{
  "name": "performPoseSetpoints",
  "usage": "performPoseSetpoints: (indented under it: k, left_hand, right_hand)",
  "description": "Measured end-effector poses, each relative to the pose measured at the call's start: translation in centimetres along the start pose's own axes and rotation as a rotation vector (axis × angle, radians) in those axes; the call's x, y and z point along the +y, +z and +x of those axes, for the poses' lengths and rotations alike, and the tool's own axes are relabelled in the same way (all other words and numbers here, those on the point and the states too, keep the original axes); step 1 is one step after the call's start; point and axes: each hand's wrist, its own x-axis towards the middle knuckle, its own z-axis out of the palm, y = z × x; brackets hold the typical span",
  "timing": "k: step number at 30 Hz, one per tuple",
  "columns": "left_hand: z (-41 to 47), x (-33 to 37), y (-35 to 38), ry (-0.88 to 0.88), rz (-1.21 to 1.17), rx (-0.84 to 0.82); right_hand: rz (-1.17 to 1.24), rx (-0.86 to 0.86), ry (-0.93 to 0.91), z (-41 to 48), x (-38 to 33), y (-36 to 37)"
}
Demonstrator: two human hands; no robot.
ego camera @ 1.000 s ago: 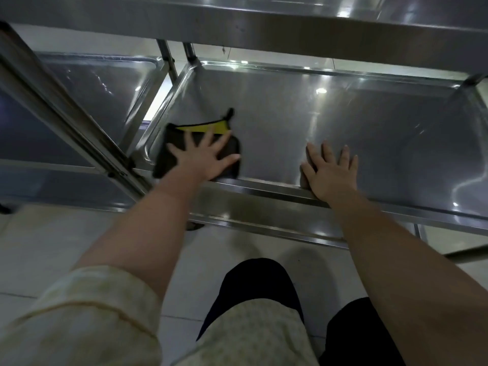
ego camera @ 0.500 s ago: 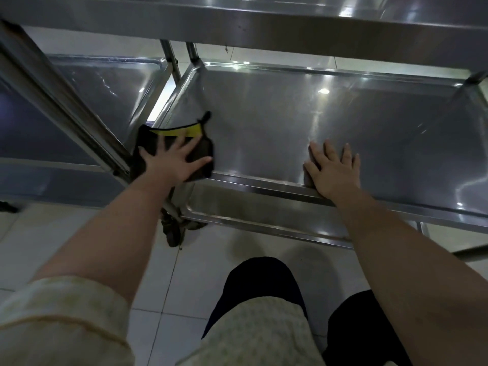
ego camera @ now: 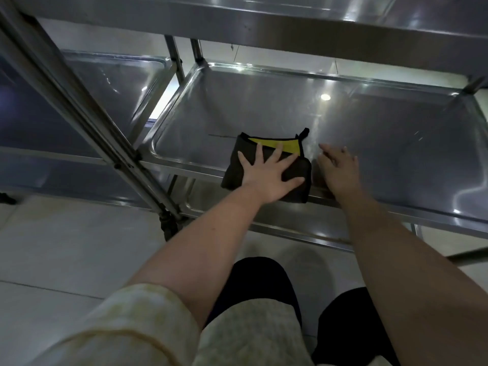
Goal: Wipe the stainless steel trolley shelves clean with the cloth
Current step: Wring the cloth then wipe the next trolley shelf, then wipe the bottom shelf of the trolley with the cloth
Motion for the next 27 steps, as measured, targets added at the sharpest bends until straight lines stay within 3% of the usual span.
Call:
performPoseSetpoints:
  k: [3, 5, 7, 8, 11, 13, 19, 22, 27]
  left_hand:
    - [-3.2, -3.1, -1.2, 0.137, -0.29, 0.273]
    - [-5.4, -6.0, -1.2, 0.278, -0.182, 0.38]
    - [-6.9, -8.4, -1.2, 0.345, 0.004, 0.304]
    - [-7.2, -9.0, -1.2, 0.358, 0.082, 0.253]
    - [-6.8, -8.7, -1.5, 0.417, 0.213, 0.272]
    - [-6.6, -8.0, -2.2, 0.478, 0.25, 0.34]
    - [-7.0, -5.6, -5.0, 0.57, 0.3, 0.616]
    - [-7.4, -2.8, -6.5, 0.589, 0.241, 0.686]
    - [-8.8, 3.0, -6.8, 0.615, 0.067, 0.728]
  right_hand:
    - [-0.032, 0.028, -0.213, -1.8, -1.1, -0.1]
    - [-0.145, 0.018, -0.501, -3.3, -2.6, 0.1]
    - [-0.333, -0.022, -0.727, -5.2, -3.9, 1.3]
    - [-0.443, -0.06, -0.756, -6.1, -4.6, 2.2]
    - [-0.624, -0.12, -0.603, -7.7, -5.7, 3.7]
    - [-0.653, -0.082, -0.598, -7.5, -5.8, 3.4]
    - [-0.472, -0.11, -0.613, -5.8, -7.1, -1.3]
    - [-0.446, -0.019, -0.669, -6.1, -7.8, -5.2]
    - [-0.407, 0.279, -0.768, -10.3, -5.5, -10.5]
